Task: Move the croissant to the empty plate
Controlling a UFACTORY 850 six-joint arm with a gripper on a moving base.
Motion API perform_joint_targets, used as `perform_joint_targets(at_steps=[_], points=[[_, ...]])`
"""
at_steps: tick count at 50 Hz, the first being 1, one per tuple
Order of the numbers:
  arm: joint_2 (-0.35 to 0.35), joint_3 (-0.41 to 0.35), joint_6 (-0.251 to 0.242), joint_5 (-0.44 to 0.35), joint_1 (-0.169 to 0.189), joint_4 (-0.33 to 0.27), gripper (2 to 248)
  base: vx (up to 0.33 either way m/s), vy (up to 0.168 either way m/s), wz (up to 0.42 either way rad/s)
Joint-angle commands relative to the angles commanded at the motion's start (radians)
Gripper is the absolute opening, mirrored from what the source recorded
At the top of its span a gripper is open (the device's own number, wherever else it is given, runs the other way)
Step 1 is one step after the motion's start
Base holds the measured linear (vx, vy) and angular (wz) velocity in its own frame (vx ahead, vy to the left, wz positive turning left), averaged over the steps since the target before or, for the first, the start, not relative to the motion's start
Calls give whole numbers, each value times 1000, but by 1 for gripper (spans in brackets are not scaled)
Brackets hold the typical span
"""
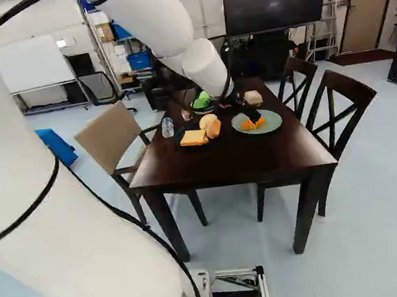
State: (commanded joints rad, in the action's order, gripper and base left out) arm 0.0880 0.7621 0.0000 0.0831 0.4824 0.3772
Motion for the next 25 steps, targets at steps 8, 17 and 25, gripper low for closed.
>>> perform_joint_targets(at_steps=[8, 17, 25], points=[[31, -29, 0, 0, -22, 0, 247, 0, 0, 0], [53, -50, 0, 0, -51, 0, 247, 0, 0, 0], [71, -67, 0, 0, -78, 0, 247, 0, 0, 0]])
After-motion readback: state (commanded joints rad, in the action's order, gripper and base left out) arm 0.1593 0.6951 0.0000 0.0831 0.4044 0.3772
